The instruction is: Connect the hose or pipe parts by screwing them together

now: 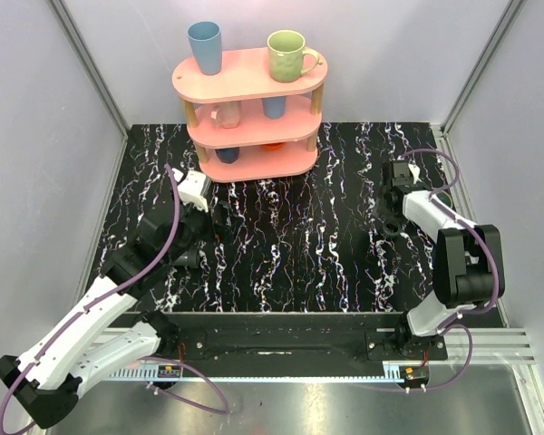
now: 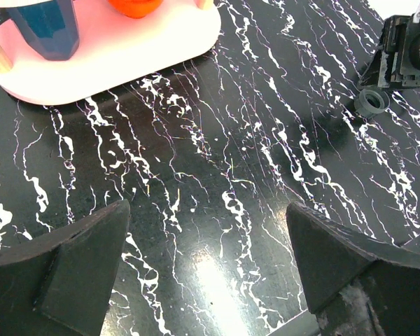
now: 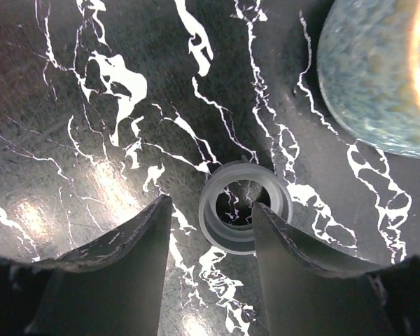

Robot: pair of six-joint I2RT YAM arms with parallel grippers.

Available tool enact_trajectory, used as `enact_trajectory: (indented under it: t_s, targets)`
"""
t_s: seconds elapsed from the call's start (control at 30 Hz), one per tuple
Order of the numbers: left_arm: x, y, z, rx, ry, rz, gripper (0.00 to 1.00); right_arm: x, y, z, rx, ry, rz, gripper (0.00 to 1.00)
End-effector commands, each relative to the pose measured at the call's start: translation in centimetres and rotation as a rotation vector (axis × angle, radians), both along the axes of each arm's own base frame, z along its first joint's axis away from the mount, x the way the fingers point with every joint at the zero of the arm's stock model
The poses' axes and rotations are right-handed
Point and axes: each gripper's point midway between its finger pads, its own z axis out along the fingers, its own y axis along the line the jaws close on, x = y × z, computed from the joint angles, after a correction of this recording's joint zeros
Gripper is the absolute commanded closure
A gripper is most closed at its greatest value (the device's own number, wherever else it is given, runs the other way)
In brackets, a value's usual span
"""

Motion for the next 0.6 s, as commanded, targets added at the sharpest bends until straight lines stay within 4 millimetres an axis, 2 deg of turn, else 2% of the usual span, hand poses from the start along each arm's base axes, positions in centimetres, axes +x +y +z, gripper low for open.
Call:
enact_trajectory:
  t_s: [0.0, 0.17, 0.27, 0.3, 0.37, 0.4, 0.43, 0.47, 0.5, 0.53, 0.57]
  targets:
    - [0.4, 0.9, 1.8, -0.002, -0.079, 0.035, 0.01, 1.0, 0.7, -0.7, 0.057, 0.003, 0.031, 0.44]
    - [0.5, 1.2, 1.8, 0.004, -0.088, 0.047, 0.01, 0.8, 1.1, -2.2, 0.078, 0.039, 0.047, 0.57]
    - [0.4, 1.2, 1.8, 0.005, -0.092, 0.041, 0.01, 0.8, 2.4, -1.9, 0.135, 0.033, 0.098, 0.68]
    - [0.3, 1.1, 1.8, 0.004, -0.093, 0.035, 0.01, 0.9, 2.9, -1.4, 0.160, 0.017, 0.117, 0.74]
    - [0.3, 1.2, 1.9, -0.003, -0.099, 0.037, 0.01, 0.7, 4.7, -1.1, 0.248, 0.010, 0.161, 0.80]
    - [0.3, 1.2, 1.9, -0.006, -0.100, 0.040, 0.01, 0.8, 5.7, -0.5, 0.295, -0.012, 0.190, 0.88]
    - [0.2, 1.2, 1.9, -0.016, -0.096, 0.045, 0.01, 0.1, 7.5, -0.4, 0.390, -0.010, 0.225, 0.92]
    - [0.2, 1.3, 2.0, -0.021, -0.093, 0.051, 0.02, -0.2, 8.4, -0.1, 0.443, -0.021, 0.245, 0.96]
    - [0.2, 1.2, 2.0, -0.026, -0.089, 0.051, 0.02, 0.3, 9.5, 1.4, 0.497, -0.088, 0.282, 1.00]
    - [0.3, 1.0, 1.6, -0.029, -0.068, 0.052, 0.02, -1.0, 11.3, 1.4, 0.612, -0.077, 0.313, 1.00]
    - [0.2, 0.9, 1.7, -0.033, -0.057, 0.045, 0.03, -1.3, 12.3, 2.6, 0.667, -0.113, 0.338, 1.00]
